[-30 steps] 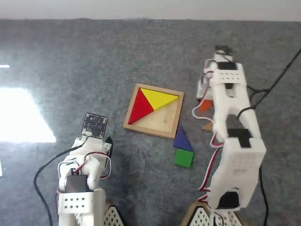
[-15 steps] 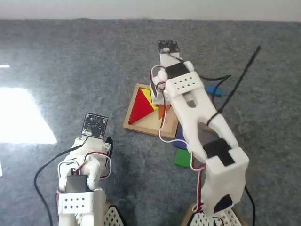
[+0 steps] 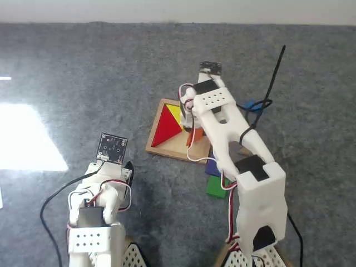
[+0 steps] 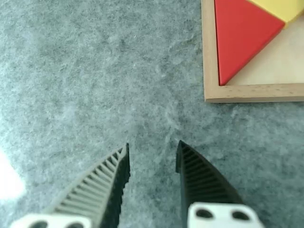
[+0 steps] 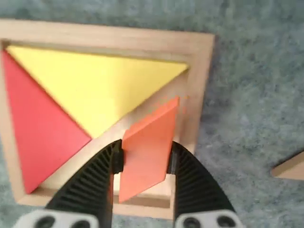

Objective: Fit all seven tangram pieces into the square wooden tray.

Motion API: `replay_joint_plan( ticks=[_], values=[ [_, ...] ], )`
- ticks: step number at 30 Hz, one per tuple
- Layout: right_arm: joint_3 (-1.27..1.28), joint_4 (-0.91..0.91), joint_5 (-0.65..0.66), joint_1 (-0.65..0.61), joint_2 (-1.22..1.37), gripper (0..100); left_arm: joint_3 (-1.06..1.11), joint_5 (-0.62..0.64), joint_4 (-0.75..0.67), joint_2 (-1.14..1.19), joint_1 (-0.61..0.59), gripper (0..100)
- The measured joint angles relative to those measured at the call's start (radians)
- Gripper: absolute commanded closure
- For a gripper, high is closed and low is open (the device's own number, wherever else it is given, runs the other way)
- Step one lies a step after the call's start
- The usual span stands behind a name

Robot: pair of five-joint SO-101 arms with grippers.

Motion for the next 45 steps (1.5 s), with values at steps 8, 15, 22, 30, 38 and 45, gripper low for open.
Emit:
replay_joint_plan(
  ticks=[8, 15, 22, 30, 38, 45],
  values=[
    [0.000, -0.017, 0.068, 0.017, 0.028, 79.1, 0.000, 0.000, 0.000, 0.000, 0.000, 85],
    [0.000, -0.046, 0.087, 0.020, 0.029, 76.6, 0.000, 0.000, 0.000, 0.000, 0.000, 85],
    [-0.031, -0.049, 0.133, 0.020, 0.029, 76.5, 0.000, 0.000, 0.000, 0.000, 0.000, 85],
    [-0.031, 0.008, 0.144, 0.018, 0.029, 76.4, 0.000, 0.000, 0.000, 0.000, 0.000, 85],
    [-0.031, 0.009, 0.169, 0.014, 0.029, 76.4, 0.000, 0.000, 0.000, 0.000, 0.000, 85],
    [-0.049, 0.011, 0.189, 0.081, 0.091, 76.4, 0.000, 0.000, 0.000, 0.000, 0.000, 85]
  ],
)
